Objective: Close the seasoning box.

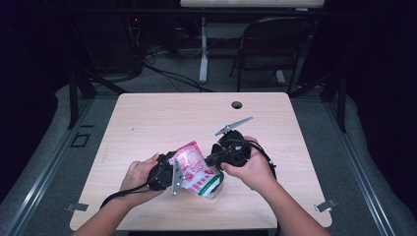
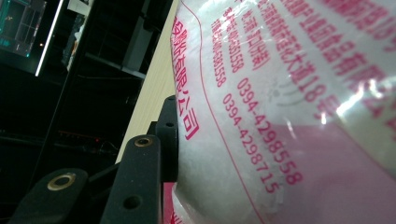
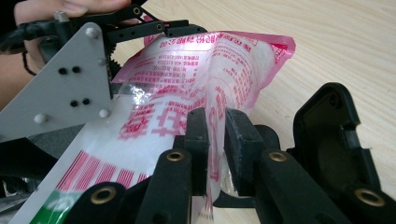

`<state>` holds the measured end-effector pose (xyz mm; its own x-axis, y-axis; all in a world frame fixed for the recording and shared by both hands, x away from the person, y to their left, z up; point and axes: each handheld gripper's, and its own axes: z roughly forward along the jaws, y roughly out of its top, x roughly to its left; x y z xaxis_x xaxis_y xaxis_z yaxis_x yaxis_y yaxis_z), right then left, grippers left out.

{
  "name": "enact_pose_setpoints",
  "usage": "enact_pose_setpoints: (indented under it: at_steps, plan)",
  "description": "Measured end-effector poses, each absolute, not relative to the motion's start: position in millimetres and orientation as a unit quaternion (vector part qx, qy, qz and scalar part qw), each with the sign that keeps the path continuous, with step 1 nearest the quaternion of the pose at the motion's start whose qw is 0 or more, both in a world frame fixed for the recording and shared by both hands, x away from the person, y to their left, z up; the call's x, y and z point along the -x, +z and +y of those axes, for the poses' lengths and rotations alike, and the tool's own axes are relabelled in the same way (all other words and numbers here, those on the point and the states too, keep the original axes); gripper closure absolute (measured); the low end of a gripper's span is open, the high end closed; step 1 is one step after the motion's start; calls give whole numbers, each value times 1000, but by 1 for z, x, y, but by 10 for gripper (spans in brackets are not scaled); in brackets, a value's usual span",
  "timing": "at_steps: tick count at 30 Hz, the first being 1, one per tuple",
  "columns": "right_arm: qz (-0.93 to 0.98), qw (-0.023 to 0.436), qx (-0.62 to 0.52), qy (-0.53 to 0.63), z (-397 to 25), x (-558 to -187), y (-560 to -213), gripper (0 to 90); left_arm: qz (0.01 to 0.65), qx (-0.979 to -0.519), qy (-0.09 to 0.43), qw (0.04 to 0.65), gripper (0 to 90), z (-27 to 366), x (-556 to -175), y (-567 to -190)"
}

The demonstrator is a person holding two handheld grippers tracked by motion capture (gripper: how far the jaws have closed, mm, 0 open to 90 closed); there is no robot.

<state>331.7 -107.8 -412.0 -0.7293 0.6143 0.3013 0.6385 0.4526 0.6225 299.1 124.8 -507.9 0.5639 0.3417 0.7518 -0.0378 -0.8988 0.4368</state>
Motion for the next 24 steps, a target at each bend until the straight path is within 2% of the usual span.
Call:
enact_pose_setpoints:
  at_steps: [3, 11, 24]
  plan:
    - [-850, 6, 357, -387, -114, -326, -408, 767, 92, -860, 458, 207, 638, 127, -300, -508]
    - [-847, -3, 356, -395, -127, -315, -404, 763, 103, -860, 454, 208, 638, 130, -304, -507]
    - [-848, -18, 353, -396, -143, -301, -411, 737, 99, -859, 469, 179, 639, 130, -306, -501]
